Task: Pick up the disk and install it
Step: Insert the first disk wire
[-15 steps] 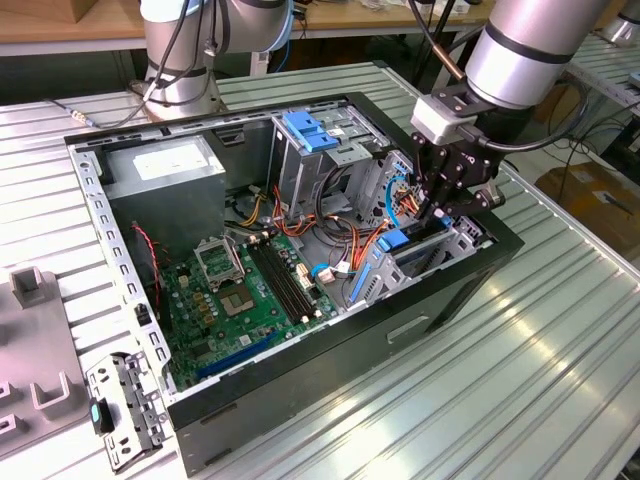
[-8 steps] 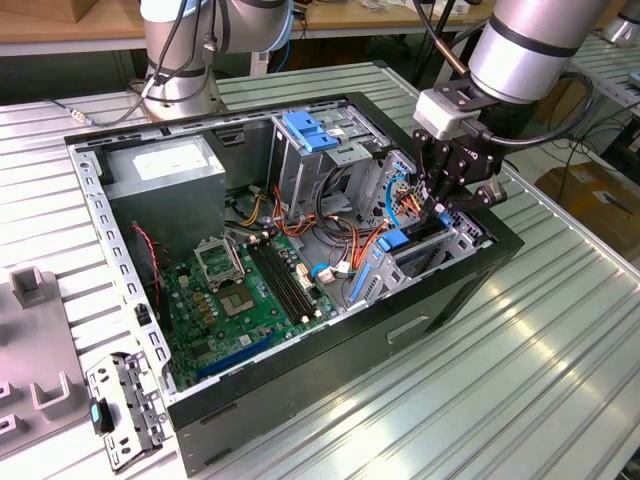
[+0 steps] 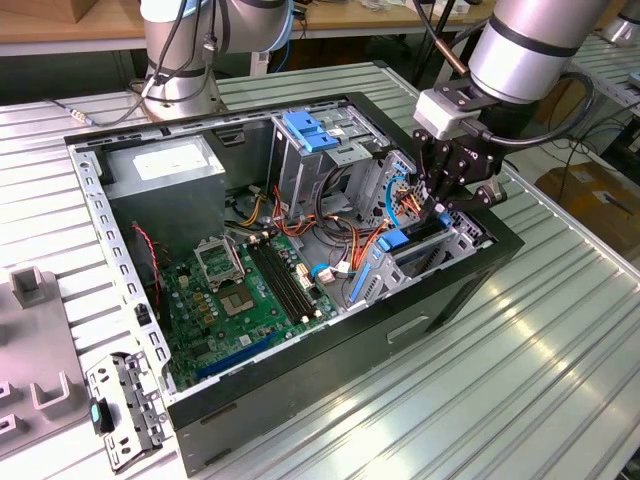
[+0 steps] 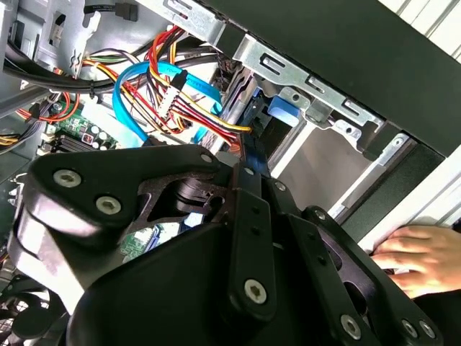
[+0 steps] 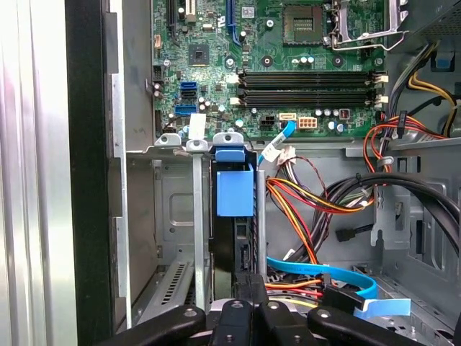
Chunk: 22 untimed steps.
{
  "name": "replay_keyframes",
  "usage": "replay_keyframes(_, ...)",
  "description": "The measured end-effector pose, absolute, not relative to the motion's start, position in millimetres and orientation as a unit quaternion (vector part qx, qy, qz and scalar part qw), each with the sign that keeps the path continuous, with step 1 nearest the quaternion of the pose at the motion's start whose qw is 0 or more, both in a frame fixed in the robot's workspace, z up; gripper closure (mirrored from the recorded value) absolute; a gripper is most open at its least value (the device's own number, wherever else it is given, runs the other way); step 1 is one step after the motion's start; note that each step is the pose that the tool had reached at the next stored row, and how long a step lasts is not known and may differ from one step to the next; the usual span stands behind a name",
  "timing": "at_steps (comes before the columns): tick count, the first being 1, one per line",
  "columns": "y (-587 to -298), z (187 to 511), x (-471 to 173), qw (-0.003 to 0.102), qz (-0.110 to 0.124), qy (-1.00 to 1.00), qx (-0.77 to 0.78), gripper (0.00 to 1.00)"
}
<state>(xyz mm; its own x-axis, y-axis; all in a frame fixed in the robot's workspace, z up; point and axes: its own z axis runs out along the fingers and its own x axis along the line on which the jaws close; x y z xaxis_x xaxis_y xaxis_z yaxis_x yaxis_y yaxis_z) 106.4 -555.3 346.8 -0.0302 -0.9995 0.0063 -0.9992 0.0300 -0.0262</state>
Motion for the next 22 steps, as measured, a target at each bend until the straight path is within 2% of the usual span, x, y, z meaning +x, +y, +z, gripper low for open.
replay_keyframes(18, -555.2, 343.3, 106.4, 0.007, -0.011, 0.718, -0.696, 0.89)
replay_keyframes(19, -555.3, 344.0, 106.4, 0.007, -0.011, 0.718, -0.696, 0.89)
replay_keyframes(20, -554.5, 352.3, 106.4, 0.006, -0.012, 0.718, -0.696, 0.83)
replay_keyframes(21, -554.4, 352.8, 106.4, 0.006, -0.012, 0.718, -0.696, 0.84)
replay_keyframes(22, -554.4, 352.9, 106.5, 0.006, -0.012, 0.718, -0.696, 0.90)
